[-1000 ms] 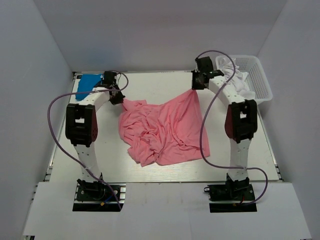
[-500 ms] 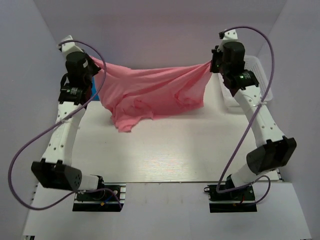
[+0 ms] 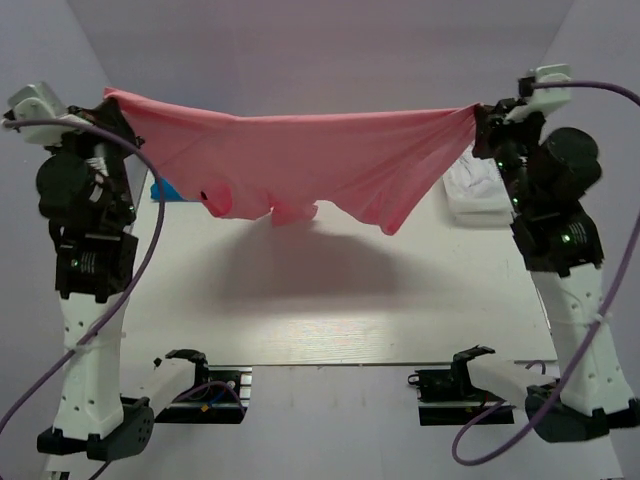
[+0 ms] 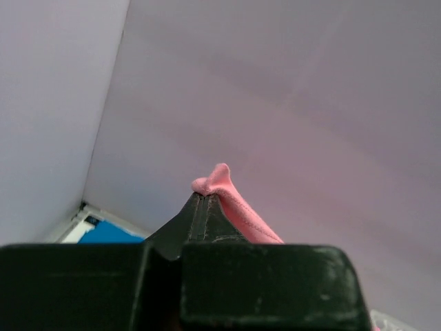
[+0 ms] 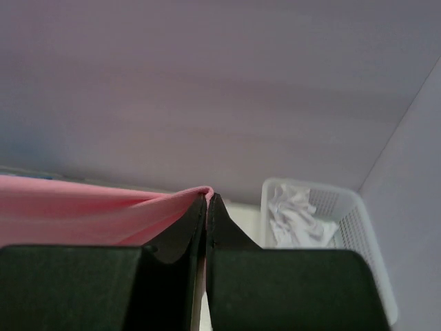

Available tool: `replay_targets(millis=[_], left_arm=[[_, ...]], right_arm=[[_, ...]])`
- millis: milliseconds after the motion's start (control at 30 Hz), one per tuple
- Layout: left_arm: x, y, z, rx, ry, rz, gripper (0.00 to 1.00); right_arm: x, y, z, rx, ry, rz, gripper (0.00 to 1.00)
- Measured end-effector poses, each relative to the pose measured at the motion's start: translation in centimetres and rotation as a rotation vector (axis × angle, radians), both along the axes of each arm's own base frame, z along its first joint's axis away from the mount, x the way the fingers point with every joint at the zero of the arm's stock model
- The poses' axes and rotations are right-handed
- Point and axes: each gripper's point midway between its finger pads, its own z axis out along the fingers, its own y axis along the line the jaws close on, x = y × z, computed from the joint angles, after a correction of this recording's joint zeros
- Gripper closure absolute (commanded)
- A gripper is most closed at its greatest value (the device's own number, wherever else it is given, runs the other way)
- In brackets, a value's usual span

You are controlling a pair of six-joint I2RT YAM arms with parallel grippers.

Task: Fold and stack the t-shirts
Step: Flatten out the tshirt

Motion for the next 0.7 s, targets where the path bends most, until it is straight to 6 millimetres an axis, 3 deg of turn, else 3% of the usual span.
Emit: replay_targets(millis=[133,300,467,700], left_arm=[[-4.1,0.5,3.9,0.011,-0.115,0.007,1.00],[-9.4,0.5,7.6,0.026,-0.243,-0.024,1.00],[-14.5,0.0,10.1,0.048,-0.354,-0.082,1.00],[-20.2,-0.7,12.4,0.069,-0.459,-0.149,1.00]], right_arm=[[-3.9,-0.8,3.6,0.004,-0.127,0.024,1.00],[-7.7,-1.4,5.8,0.008,-0.212,0.054,1.00],[-12.0,-1.5,7.0,0.012,-0.283,0.117,1.00],[-20.7,-1.7,9.7,0.031,-0.467,0.241,1.00]])
